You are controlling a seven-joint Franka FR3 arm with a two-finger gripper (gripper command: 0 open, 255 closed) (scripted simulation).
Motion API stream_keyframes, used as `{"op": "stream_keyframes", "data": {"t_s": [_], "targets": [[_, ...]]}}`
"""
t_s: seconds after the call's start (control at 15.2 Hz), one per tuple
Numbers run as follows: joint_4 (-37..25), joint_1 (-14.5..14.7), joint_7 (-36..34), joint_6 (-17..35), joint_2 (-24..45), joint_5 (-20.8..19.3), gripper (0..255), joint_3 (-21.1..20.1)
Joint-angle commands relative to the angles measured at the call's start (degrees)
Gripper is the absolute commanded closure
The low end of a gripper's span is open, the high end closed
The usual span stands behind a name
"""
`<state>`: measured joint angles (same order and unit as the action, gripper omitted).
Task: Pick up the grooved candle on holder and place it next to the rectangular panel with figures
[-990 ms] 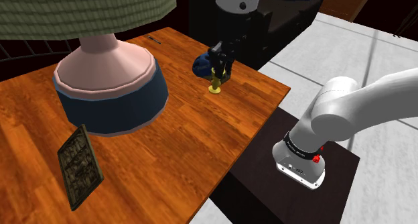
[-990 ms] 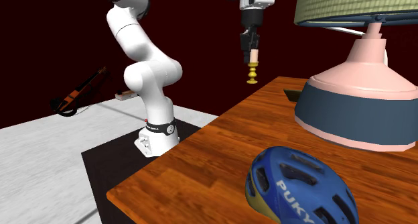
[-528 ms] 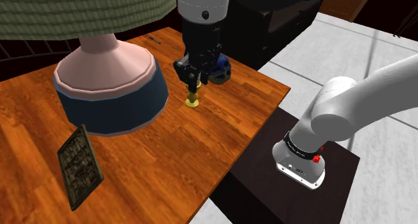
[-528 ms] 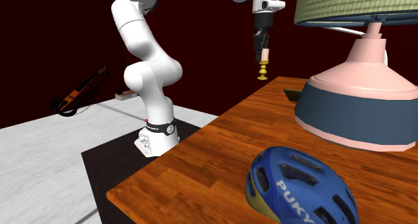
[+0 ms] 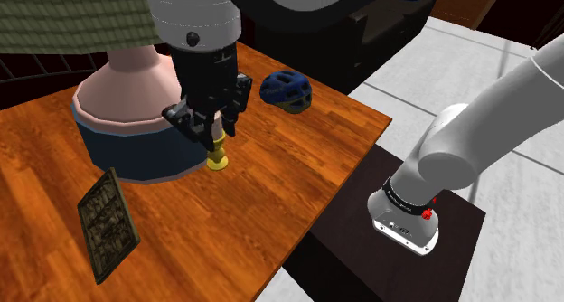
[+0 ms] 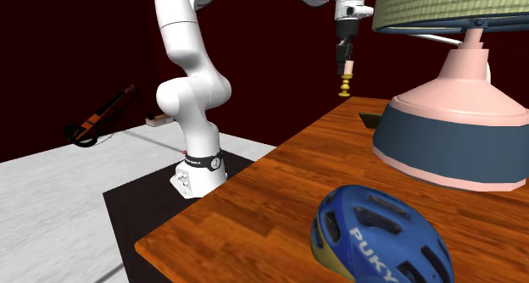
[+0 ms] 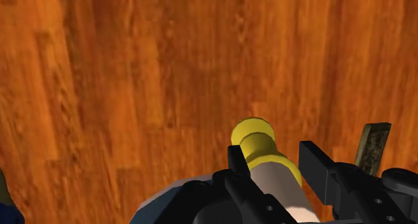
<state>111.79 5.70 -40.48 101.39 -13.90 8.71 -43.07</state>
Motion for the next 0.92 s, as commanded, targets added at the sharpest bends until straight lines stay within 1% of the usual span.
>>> {"op": "stream_keyframes", "data": {"t_s": [0.0, 0.2, 0.33, 0.4, 0.46, 0.66, 0.86], "targets": [[-4.38, -0.23, -4.43, -0.04, 5.17, -3.12, 255, -3.34], [-11.59, 0.99, -11.74, -0.92, 14.43, -9.97, 255, -7.77], [-17.07, 3.53, -16.76, -2.35, 21.31, -15.5, 255, -9.62], [-21.73, 6.05, -20.37, -3.98, 26.75, -19.96, 255, -10.76], [-20.88, 6.16, -20.31, -3.16, 26.6, -19.82, 255, -10.44], [-18.45, 5.01, -20.59, -0.87, 26.74, -20.14, 255, -11.37], [-16.19, 4.49, -20.83, 1.39, 26.9, -20.4, 255, -11.64]]}}
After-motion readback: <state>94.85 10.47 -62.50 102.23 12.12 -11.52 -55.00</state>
